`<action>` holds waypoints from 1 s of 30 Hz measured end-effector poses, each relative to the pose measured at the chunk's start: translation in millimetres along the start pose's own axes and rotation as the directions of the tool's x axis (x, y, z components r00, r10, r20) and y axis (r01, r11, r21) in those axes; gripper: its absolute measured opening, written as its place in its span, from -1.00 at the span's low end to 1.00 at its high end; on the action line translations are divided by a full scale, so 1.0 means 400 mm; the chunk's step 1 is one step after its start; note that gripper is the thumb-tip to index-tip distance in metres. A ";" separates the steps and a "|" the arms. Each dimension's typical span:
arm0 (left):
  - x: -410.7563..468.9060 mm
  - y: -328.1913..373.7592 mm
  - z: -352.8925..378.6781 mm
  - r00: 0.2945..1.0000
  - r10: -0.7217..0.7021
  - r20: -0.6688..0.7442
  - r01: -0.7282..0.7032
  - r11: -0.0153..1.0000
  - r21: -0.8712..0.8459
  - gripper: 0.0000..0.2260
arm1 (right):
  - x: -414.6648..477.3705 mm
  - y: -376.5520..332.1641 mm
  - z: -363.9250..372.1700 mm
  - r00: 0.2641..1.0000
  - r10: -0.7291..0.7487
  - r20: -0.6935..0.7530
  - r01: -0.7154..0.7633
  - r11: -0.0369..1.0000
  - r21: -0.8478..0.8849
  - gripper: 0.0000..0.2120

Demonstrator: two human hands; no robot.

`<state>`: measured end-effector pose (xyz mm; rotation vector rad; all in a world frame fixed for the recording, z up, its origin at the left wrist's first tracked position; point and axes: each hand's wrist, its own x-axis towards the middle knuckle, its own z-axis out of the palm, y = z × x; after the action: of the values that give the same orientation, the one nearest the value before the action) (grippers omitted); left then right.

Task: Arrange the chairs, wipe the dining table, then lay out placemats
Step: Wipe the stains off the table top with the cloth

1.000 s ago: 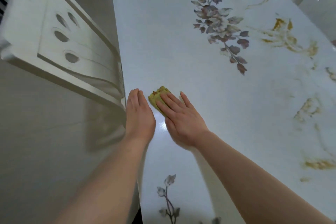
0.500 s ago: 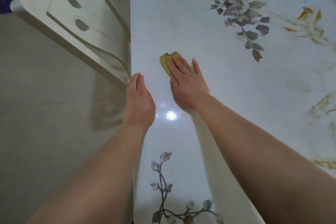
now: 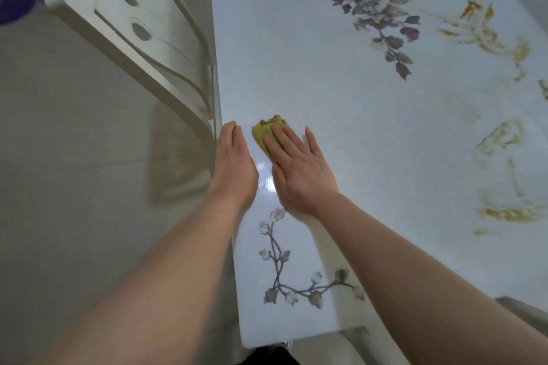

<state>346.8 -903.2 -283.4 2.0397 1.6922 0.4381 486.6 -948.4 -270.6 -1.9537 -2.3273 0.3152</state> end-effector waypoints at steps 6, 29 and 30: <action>-0.156 -0.028 0.008 0.995 0.090 0.030 -0.090 0.996 0.003 -0.50 | -0.215 -0.104 0.032 1.000 0.023 -0.007 -0.023 1.000 0.016 -0.46; -0.333 0.022 0.046 0.972 0.231 0.040 -0.234 0.952 0.198 -0.49 | -0.413 -0.091 0.049 0.950 0.311 -0.023 -0.311 0.950 0.010 -0.44; -0.333 0.028 0.045 0.970 0.240 0.048 -0.245 0.945 0.218 -0.50 | -0.417 -0.074 0.047 0.959 0.281 -0.021 -0.281 0.960 0.014 -0.44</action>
<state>339.2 -1037.6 -287.3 2.4210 1.5414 0.3142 484.3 -1118.9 -271.8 -2.2714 -2.0270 0.3217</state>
